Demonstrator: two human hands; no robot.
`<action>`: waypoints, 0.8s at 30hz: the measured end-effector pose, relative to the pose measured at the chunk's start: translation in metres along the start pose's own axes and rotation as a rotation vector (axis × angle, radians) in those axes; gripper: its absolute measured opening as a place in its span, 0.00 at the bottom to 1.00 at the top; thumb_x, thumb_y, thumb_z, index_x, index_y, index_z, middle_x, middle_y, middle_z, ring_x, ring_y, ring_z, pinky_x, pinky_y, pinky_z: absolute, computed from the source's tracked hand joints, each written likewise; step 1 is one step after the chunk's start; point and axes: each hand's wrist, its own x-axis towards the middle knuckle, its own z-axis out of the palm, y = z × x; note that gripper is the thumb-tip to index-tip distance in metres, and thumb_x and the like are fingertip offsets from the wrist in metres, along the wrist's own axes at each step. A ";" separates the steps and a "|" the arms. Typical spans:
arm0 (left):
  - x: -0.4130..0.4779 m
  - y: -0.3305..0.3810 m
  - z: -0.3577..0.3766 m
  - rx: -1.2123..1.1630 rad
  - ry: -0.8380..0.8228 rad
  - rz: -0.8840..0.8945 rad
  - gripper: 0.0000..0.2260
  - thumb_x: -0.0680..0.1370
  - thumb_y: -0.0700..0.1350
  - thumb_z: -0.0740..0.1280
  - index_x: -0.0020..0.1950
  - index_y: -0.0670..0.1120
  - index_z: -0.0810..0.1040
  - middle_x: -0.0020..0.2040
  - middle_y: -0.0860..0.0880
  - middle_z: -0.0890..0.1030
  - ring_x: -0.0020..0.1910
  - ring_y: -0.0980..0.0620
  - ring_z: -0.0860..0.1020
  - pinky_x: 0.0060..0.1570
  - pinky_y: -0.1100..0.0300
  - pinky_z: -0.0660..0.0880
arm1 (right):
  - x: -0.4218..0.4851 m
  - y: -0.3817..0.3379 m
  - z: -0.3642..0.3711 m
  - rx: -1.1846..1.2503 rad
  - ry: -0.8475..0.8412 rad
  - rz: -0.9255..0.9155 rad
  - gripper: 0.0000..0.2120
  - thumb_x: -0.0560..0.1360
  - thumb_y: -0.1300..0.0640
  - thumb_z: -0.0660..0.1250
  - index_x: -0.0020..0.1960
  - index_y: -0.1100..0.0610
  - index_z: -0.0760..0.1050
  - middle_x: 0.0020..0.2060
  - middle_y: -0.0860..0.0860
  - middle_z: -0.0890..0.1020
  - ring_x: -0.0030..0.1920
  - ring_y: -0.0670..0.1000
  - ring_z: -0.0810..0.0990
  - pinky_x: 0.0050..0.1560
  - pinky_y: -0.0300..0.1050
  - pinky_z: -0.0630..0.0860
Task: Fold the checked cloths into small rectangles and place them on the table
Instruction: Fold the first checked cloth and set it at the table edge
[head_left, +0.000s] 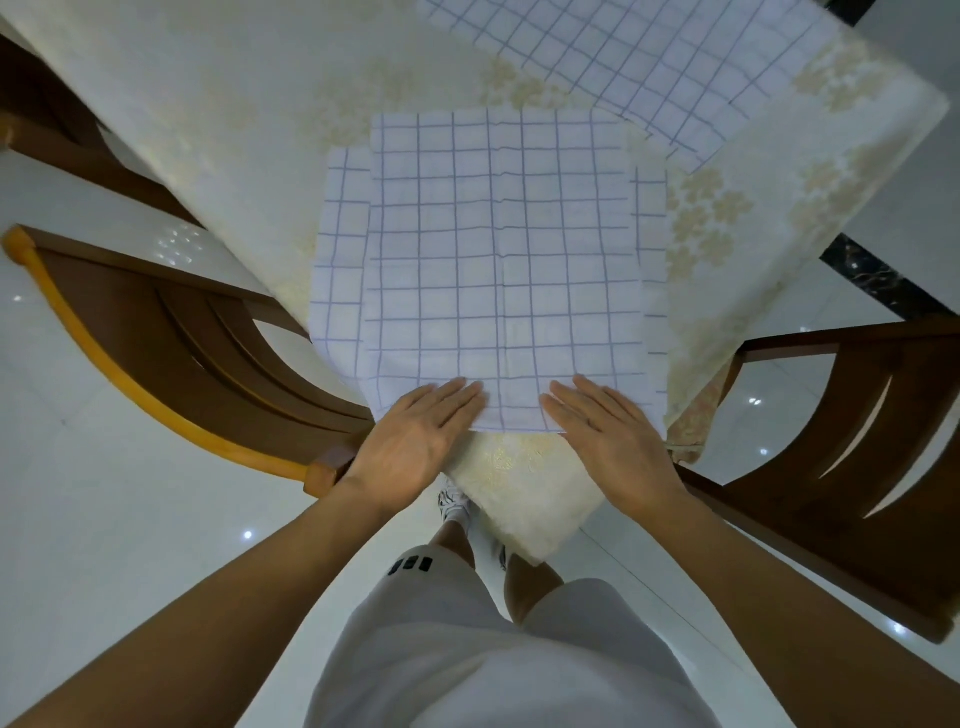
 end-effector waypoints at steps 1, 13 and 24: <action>-0.002 0.003 -0.003 0.015 0.000 0.012 0.32 0.68 0.28 0.61 0.74 0.41 0.70 0.72 0.42 0.73 0.71 0.43 0.71 0.70 0.46 0.69 | -0.004 0.004 -0.002 0.010 0.002 -0.003 0.34 0.70 0.69 0.75 0.73 0.56 0.69 0.71 0.54 0.74 0.73 0.57 0.69 0.71 0.57 0.69; -0.022 0.030 -0.022 -0.083 -0.034 -0.205 0.37 0.65 0.27 0.77 0.72 0.41 0.72 0.69 0.43 0.76 0.68 0.45 0.75 0.63 0.48 0.76 | -0.043 0.026 -0.038 0.154 -0.059 0.092 0.46 0.61 0.79 0.75 0.74 0.56 0.65 0.70 0.53 0.74 0.73 0.54 0.68 0.73 0.56 0.66; -0.040 0.055 -0.046 0.033 0.069 -0.345 0.27 0.69 0.27 0.67 0.68 0.40 0.77 0.65 0.42 0.79 0.67 0.43 0.76 0.67 0.48 0.69 | -0.037 0.043 -0.063 0.148 -0.062 0.035 0.46 0.57 0.76 0.80 0.71 0.57 0.69 0.67 0.55 0.78 0.69 0.55 0.74 0.70 0.60 0.67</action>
